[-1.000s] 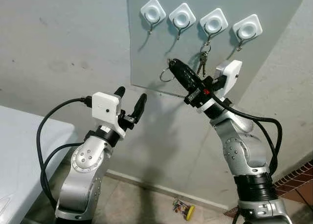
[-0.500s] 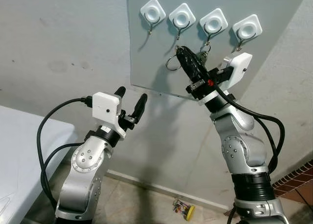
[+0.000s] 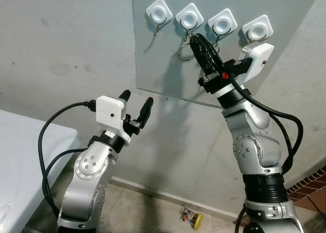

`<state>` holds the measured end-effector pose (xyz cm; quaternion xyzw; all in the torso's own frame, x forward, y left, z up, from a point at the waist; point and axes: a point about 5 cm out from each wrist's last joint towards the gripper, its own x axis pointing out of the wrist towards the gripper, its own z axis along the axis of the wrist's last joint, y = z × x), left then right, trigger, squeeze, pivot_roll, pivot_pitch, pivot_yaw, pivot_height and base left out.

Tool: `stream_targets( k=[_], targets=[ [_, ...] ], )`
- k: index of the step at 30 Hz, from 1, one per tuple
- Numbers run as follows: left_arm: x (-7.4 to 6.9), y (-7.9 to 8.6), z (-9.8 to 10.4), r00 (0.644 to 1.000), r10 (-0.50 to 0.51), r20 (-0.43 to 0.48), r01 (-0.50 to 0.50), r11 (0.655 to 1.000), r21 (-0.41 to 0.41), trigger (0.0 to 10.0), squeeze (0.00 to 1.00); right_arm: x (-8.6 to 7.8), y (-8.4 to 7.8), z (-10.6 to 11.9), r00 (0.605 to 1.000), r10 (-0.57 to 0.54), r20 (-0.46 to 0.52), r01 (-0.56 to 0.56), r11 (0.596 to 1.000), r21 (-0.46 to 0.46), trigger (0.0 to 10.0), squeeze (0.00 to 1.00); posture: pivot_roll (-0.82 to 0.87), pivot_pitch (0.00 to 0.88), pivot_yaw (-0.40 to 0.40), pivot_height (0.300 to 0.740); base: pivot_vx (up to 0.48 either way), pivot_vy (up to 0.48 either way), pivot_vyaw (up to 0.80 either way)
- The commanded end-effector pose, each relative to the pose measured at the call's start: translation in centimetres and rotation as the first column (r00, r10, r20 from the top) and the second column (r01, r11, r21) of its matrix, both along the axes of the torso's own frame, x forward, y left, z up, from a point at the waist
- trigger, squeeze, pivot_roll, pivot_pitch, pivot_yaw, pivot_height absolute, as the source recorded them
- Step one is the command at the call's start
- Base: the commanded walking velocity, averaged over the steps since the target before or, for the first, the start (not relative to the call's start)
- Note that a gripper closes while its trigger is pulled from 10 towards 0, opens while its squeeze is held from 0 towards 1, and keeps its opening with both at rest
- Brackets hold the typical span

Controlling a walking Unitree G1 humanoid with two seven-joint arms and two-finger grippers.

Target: Hang keys on a hook

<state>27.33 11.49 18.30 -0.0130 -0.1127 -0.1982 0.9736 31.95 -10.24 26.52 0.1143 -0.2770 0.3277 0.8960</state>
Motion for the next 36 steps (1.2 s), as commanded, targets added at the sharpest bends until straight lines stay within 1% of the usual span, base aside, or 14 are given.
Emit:
stream_targets(
  k=[1, 8, 36],
  targets=[
    [-0.08, -0.15, 0.37, 1.0, -0.002, 0.013, 0.002, 1.0, 0.003, 10.0, 0.0, -0.19, -0.19, 0.97, 0.999, -0.006, 0.038, 0.006, 1.0, 0.006, 10.0, 0.0, -0.06, 0.063, -0.036, 0.74, 0.0, 0.0, 0.0],
    [-0.04, -0.2, 0.42, 1.0, -0.003, 0.016, 0.003, 1.0, 0.004, 10.0, 0.0, -0.13, 0.06, 0.7, 1.0, 0.013, 0.02, -0.012, 0.999, -0.04, 10.0, 0.0, -0.06, 0.064, -0.041, 0.74, 0.0, 0.0, 0.0],
    [-0.43, -0.08, 0.28, 1.0, 0.014, 0.01, -0.014, 1.0, -0.005, 10.0, 0.0, 0.67, 0.25, 0.52, 0.999, 0.049, -0.013, -0.05, 0.994, -0.099, 10.0, 0.0, -0.05, 0.075, -0.062, 0.74, 0.0, 0.0, 0.0]
  ],
)
